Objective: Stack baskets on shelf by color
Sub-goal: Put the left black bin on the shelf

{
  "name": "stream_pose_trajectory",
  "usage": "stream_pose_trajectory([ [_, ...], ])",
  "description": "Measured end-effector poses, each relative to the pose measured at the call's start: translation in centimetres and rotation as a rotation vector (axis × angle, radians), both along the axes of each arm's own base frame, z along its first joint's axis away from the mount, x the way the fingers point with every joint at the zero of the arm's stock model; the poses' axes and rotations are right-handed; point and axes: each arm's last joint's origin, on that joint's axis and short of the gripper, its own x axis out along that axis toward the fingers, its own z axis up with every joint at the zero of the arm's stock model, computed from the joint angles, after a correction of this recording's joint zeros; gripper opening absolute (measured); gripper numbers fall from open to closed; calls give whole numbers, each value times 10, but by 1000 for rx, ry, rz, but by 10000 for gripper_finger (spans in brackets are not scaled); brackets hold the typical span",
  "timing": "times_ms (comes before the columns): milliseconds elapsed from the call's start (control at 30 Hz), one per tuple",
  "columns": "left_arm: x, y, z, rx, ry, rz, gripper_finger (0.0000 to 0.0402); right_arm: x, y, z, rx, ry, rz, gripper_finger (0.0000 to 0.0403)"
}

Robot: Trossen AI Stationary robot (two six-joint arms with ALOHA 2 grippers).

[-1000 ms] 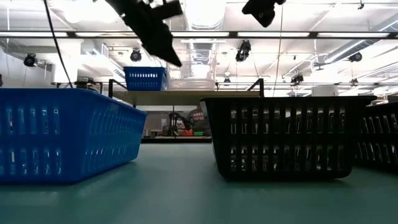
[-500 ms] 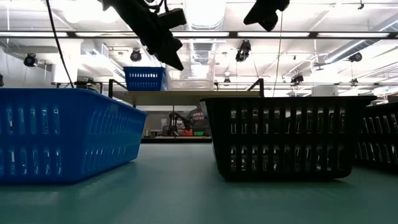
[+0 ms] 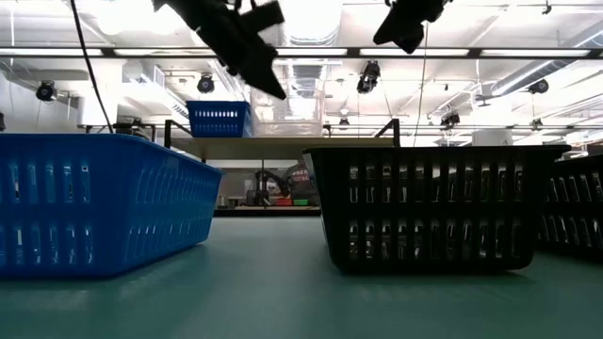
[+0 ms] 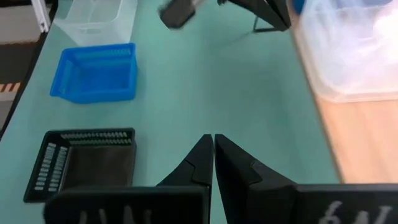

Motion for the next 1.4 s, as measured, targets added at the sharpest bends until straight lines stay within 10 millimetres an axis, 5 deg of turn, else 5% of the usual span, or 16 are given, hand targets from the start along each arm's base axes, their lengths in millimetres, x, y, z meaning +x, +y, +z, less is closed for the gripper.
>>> stream_pose_trajectory([
  [400,-10,-65,14,-88,-51,-339,0,12,40,-37,15,-53,123,9],
  [933,-18,-118,7,-65,-170,-566,0,11,152,-50,-103,-125,173,9],
  [1133,-26,-129,0,-18,-239,-635,0,17,193,-71,-163,-113,210,9],
  [1400,-41,-125,26,57,-309,-667,0,38,224,-79,-106,-62,188,11],
])
